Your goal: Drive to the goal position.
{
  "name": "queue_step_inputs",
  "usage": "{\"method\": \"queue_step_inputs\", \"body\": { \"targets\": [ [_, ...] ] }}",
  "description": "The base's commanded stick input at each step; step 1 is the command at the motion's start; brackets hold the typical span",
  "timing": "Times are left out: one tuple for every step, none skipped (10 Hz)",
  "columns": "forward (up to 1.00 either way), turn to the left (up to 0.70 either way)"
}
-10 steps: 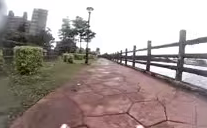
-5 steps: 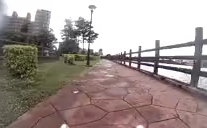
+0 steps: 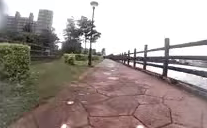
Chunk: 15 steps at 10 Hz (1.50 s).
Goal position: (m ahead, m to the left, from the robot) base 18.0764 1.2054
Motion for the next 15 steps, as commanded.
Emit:
{"method": "queue_step_inputs", "body": {
  "targets": [
    [0.85,0.01],
    [0.85,0.01],
    [0.85,0.01],
    [0.85,0.01],
    [0.85,0.01],
    [0.85,0.01],
    [0.85,0.01],
    [0.85,-0.06],
    [0.85,-0.19],
    [0.85,-0.27],
    [0.85,-0.33],
    [0.85,-0.33],
    [0.85,-0.33],
    [0.85,-0.33],
    [0.85,-0.33]
  ]
}}
